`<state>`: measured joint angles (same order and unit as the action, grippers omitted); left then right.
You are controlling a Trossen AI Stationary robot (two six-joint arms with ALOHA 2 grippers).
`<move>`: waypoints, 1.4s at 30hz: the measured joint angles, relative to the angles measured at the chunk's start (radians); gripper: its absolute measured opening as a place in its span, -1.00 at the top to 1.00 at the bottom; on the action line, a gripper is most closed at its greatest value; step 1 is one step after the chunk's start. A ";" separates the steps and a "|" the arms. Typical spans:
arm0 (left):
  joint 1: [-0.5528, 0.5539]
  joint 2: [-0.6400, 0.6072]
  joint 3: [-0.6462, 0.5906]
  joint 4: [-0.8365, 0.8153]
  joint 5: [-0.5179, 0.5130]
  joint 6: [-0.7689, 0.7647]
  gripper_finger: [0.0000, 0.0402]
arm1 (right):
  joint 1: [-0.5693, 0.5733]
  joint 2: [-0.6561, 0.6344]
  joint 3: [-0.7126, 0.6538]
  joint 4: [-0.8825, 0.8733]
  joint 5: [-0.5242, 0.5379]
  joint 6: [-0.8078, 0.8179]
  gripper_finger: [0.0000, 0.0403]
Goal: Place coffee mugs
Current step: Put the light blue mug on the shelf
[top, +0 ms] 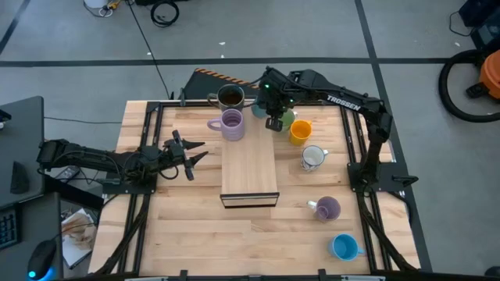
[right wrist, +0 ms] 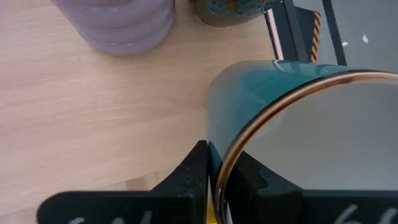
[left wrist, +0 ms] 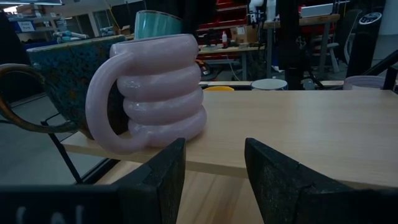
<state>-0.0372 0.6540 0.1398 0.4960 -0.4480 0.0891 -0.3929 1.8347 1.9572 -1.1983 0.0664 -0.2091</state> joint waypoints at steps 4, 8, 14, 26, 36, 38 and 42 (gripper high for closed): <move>0.000 0.000 0.000 0.001 0.000 0.000 0.14 | -0.006 0.009 0.001 0.011 0.004 0.035 0.81; 0.000 0.000 0.000 0.000 0.000 0.000 0.14 | -0.007 0.009 0.004 0.028 0.000 0.049 0.80; 0.000 0.000 0.000 0.000 0.000 0.000 0.14 | -0.007 0.010 0.008 0.026 -0.008 0.043 0.78; 0.000 0.000 0.000 0.000 0.000 -0.001 0.14 | -0.012 0.010 0.008 0.050 -0.035 0.023 0.72; 0.000 0.000 0.000 0.000 0.000 -0.001 0.14 | -0.022 0.010 0.010 0.074 -0.033 0.011 0.62; 0.000 0.000 0.000 0.000 0.000 -0.001 0.14 | -0.022 0.010 0.010 0.088 -0.033 0.004 0.59; 0.000 0.000 0.000 0.000 0.000 -0.001 0.14 | -0.022 0.010 0.010 0.121 -0.033 -0.004 0.48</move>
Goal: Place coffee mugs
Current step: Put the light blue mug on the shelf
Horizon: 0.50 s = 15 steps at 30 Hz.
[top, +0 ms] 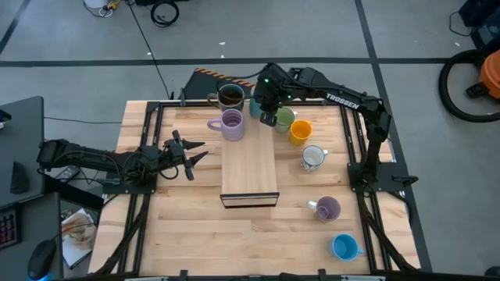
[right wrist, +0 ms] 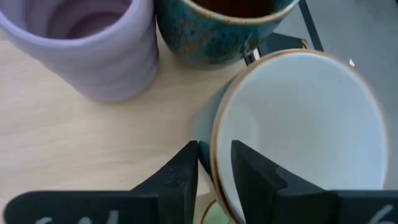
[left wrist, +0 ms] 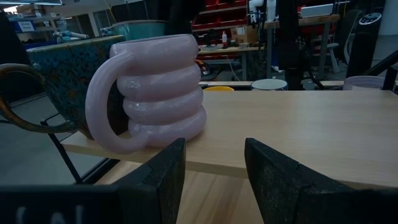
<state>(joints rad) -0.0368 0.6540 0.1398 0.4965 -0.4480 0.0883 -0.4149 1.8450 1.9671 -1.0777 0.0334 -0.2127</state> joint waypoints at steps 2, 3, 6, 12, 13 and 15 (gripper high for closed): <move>0.000 0.000 0.000 0.000 0.000 0.000 0.14 | 0.000 0.000 0.000 0.005 0.000 0.000 0.43; 0.000 0.000 0.000 0.000 0.000 0.000 0.14 | 0.000 0.000 0.000 0.005 0.000 0.000 0.41; 0.000 0.000 0.000 0.000 0.000 0.000 0.14 | 0.000 0.000 0.000 0.009 0.000 0.000 0.37; 0.000 0.000 0.000 0.000 0.000 0.000 0.14 | 0.000 0.000 0.011 0.028 0.022 -0.004 0.36; 0.000 0.000 0.000 0.000 0.000 0.000 0.14 | 0.001 -0.001 0.012 0.042 0.030 -0.005 0.36; 0.000 0.000 0.000 0.000 0.000 0.000 0.14 | 0.004 -0.001 0.013 0.056 0.033 -0.010 0.36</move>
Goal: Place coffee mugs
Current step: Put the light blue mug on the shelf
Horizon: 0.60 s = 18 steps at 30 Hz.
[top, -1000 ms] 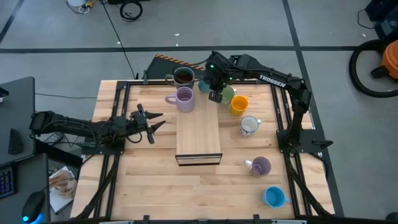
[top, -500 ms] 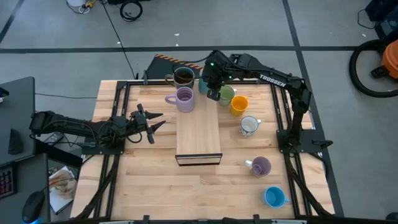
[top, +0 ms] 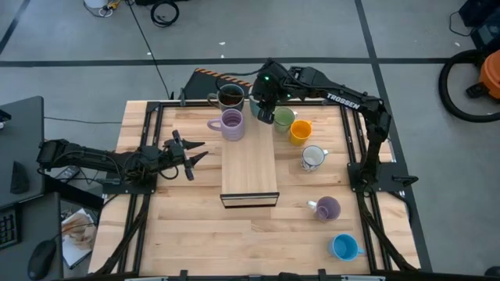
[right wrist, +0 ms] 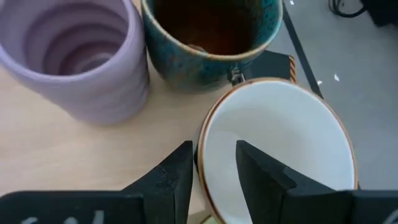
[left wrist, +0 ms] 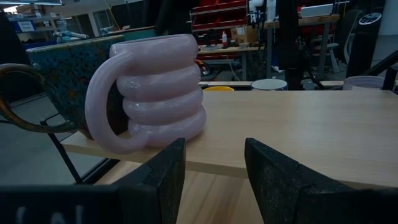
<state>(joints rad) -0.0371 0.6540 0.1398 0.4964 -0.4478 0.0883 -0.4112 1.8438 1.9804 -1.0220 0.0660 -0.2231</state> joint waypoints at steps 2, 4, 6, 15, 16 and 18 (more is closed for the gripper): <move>0.000 0.000 0.000 0.000 0.000 0.000 0.14 | 0.001 -0.005 0.000 -0.002 0.005 -0.011 0.36; 0.000 0.000 0.000 0.000 0.000 0.000 0.14 | 0.002 -0.009 0.000 0.006 0.012 -0.014 0.36; 0.000 0.000 0.000 -0.001 0.000 0.000 0.14 | 0.003 -0.008 0.000 0.001 0.012 -0.016 0.36; 0.000 0.000 0.000 -0.001 0.000 0.000 0.14 | 0.009 -0.066 0.000 -0.002 0.022 -0.067 0.36; 0.000 0.000 0.000 -0.001 0.000 0.000 0.14 | 0.009 -0.080 0.001 -0.003 0.022 -0.077 0.36; 0.000 0.000 0.000 -0.001 0.000 0.000 0.14 | 0.006 -0.104 0.002 -0.008 0.037 -0.107 0.36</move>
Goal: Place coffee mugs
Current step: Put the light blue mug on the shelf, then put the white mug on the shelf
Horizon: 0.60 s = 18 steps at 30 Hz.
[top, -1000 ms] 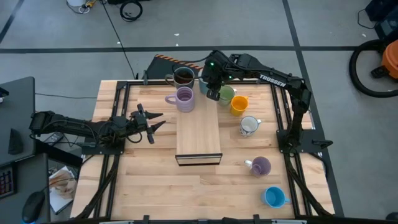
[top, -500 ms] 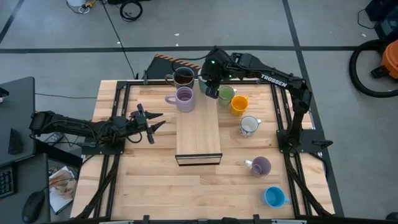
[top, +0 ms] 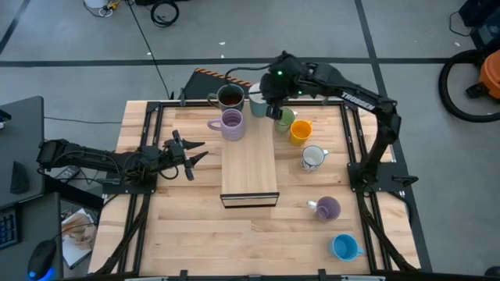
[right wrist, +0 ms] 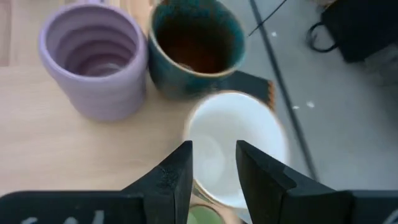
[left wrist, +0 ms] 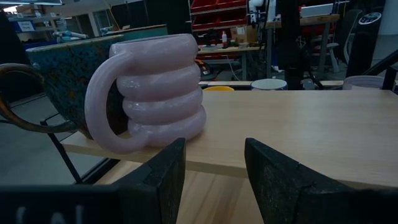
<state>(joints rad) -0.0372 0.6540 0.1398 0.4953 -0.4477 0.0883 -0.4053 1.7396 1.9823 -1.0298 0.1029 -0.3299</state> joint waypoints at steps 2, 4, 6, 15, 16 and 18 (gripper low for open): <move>0.000 0.000 0.000 0.000 0.000 0.000 0.14 | -0.014 -0.020 0.000 -0.028 0.048 -0.040 0.36; 0.000 0.000 0.000 -0.001 0.000 -0.007 0.14 | -0.039 -0.035 0.000 -0.070 0.095 -0.070 0.36; 0.000 0.000 0.000 -0.001 0.000 -0.020 0.14 | -0.075 -0.038 0.000 -0.125 0.095 -0.091 0.36; 0.000 0.000 0.000 -0.013 0.000 -0.026 0.14 | -0.250 -0.027 -0.101 -0.114 -0.072 -0.206 0.35; 0.000 0.000 0.000 -0.014 0.000 -0.026 0.14 | -0.266 -0.027 -0.118 -0.092 -0.081 -0.220 0.35; 0.000 0.000 0.000 -0.014 0.000 -0.027 0.14 | -0.294 -0.025 -0.143 -0.061 -0.078 -0.240 0.35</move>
<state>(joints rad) -0.0372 0.6540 0.1398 0.4808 -0.4477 0.0616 -0.6991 1.7149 1.8392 -1.0912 0.0253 -0.5698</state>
